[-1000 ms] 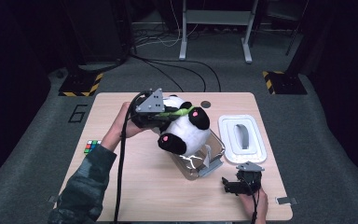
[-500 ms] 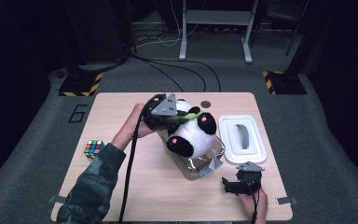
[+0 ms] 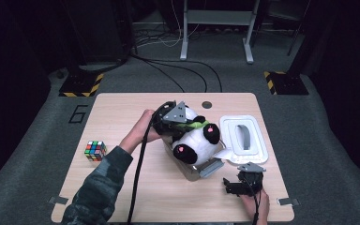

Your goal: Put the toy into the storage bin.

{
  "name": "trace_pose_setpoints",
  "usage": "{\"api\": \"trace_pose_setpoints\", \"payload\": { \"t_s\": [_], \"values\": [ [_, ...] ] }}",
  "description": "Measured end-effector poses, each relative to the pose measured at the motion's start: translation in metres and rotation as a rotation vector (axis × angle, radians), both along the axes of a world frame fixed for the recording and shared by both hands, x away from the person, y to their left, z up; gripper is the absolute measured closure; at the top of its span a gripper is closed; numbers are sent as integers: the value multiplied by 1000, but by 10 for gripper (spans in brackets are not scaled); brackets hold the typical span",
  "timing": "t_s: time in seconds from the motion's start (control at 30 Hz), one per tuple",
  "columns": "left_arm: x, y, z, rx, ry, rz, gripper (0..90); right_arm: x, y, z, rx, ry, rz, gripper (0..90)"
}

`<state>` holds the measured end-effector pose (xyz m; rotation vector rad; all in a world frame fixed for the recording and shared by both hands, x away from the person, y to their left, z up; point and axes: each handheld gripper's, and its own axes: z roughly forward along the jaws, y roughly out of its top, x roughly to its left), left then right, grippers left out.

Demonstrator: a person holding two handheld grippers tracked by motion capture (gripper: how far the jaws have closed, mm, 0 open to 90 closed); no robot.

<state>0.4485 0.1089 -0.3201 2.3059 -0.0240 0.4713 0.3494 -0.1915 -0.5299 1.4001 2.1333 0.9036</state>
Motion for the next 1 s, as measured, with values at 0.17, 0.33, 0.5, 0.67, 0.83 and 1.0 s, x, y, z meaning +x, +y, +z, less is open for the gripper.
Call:
{"api": "trace_pose_setpoints", "payload": {
  "t_s": [0.17, 0.33, 0.5, 0.67, 0.83, 1.0],
  "values": [
    [-1, -4, -6, 0, 15, 3, 751, 0, 0, 0, 0, 0, 0, 10],
    [-1, -8, -9, -21, 21, 15, 748, 0, 0, 0, 1, 1, 1, 10],
    [0, -14, -13, -1, 16, 28, 742, 0, 0, 0, -1, -1, 2, 10],
    [0, -19, -19, 15, 36, 31, 735, 0, 0, 0, 1, -1, 2, 11],
    [1, -21, -22, 16, 55, 47, 680, 0, 0, 0, 0, -1, 1, 11],
    [1, -13, -18, -45, 85, 97, 439, 0, 0, 0, 2, -1, -2, 12]
  ]
}}
